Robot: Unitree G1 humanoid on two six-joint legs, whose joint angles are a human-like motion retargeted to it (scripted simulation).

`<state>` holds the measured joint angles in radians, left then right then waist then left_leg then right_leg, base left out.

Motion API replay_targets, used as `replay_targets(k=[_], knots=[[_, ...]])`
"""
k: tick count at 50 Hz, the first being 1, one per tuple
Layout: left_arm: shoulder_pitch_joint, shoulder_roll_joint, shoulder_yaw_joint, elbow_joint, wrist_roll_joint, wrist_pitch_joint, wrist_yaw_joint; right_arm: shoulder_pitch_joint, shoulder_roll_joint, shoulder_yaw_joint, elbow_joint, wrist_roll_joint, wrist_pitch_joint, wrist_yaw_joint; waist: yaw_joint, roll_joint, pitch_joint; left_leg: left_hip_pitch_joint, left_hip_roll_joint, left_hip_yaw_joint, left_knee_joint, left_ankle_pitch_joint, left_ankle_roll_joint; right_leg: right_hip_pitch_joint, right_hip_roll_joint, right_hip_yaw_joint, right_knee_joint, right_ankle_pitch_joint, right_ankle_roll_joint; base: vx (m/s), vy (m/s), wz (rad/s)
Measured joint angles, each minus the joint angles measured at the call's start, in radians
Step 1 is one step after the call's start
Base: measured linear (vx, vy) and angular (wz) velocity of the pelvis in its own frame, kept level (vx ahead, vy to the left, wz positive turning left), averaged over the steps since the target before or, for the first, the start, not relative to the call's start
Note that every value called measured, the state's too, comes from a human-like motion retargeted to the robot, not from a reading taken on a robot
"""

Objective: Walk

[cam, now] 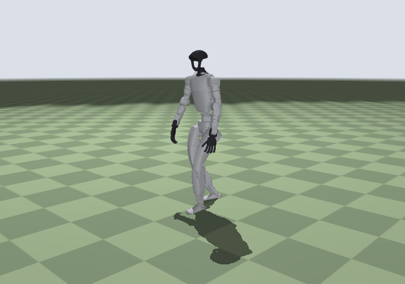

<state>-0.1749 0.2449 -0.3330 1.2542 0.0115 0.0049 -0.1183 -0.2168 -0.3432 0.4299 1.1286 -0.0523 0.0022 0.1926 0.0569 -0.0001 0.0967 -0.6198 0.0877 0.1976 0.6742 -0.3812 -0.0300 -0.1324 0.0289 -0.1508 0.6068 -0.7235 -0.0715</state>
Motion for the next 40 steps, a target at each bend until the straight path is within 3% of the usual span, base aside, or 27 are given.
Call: replay_targets(k=[7, 10, 15, 21, 28, 33, 40], knots=[[0.001, 0.0, -0.015, 0.009, -0.023, 0.003, -0.006, 0.006, 0.018, 0.003, 0.025, -0.008, 0.005, 0.001, 0.013, -0.067, -0.001, 0.052, -0.078, 0.012, 0.044, -0.056, 0.07, -0.001, -0.11, -0.014, 0.175, -0.046, 0.028, 0.33, 0.08, -0.23], [-0.011, 0.007, -0.019, 0.013, -0.033, 0.003, -0.01, -0.002, 0.02, 0.003, 0.033, -0.014, 0.006, 0.004, -0.002, -0.133, 0.016, 0.167, -0.184, 0.04, -0.095, -0.029, 0.107, -0.008, -0.226, -0.012, 0.292, -0.004, 0.063, 0.35, 0.11, 0.11], [-0.01, 0.008, -0.031, 0.009, -0.031, 0.0, -0.007, 0.008, 0.021, 0.016, 0.025, -0.023, 0.007, 0.005, -0.055, -0.213, 0.034, 0.266, -0.332, 0.043, -0.179, -0.028, 0.156, -0.096, -0.372, 0.04, 0.598, 0.202, 0.147, 0.32, 0.12, 0.35], [-0.024, 0.024, -0.029, -0.004, -0.01, 0.004, 0.015, -0.003, 0.024, 0.024, 0.011, -0.03, 0.003, -0.01, -0.12, -0.239, 0.055, 0.434, -0.429, -0.004, -0.343, -0.012, 0.176, -0.253, -0.478, 0.075, 0.789, 0.209, 0.116, 0.34, 0.1, 0.17], [-0.024, 0.019, -0.017, -0.017, -0.017, 0.003, 0.031, 0.006, 0.035, 0.031, 0.004, -0.02, 0.003, -0.027, -0.182, -0.206, 0.075, 0.629, -0.435, -0.078, -0.499, -0.02, 0.163, -0.401, -0.439, 0.086, 0.596, 0.15, 0.119, 0.34, 0.05, 0.1], [-0.019, 0.016, -0.004, -0.033, -0.036, -0.008, 0.023, 0.009, 0.037, 0.04, -0.001, -0.008, 0.011, -0.025, -0.193, -0.143, 0.078, 0.76, -0.38, -0.117, -0.651, -0.006, 0.151, -0.459, -0.33, 0.07, 0.321, 0.215, 0.163, 0.32, 0.02, -0.07], [-0.003, 0.01, 0.007, -0.042, -0.054, -0.016, 0.007, 0.029, 0.043, 0.045, -0.009, -0.003, 0.018, -0.006, -0.19, -0.142, 0.076, 0.85, -0.379, -0.131, -0.651, -0.057, 0.149, -0.515, -0.3, 0.08, 0.163, 0.262, 0.212, 0.29, -0.03, -0.1]])
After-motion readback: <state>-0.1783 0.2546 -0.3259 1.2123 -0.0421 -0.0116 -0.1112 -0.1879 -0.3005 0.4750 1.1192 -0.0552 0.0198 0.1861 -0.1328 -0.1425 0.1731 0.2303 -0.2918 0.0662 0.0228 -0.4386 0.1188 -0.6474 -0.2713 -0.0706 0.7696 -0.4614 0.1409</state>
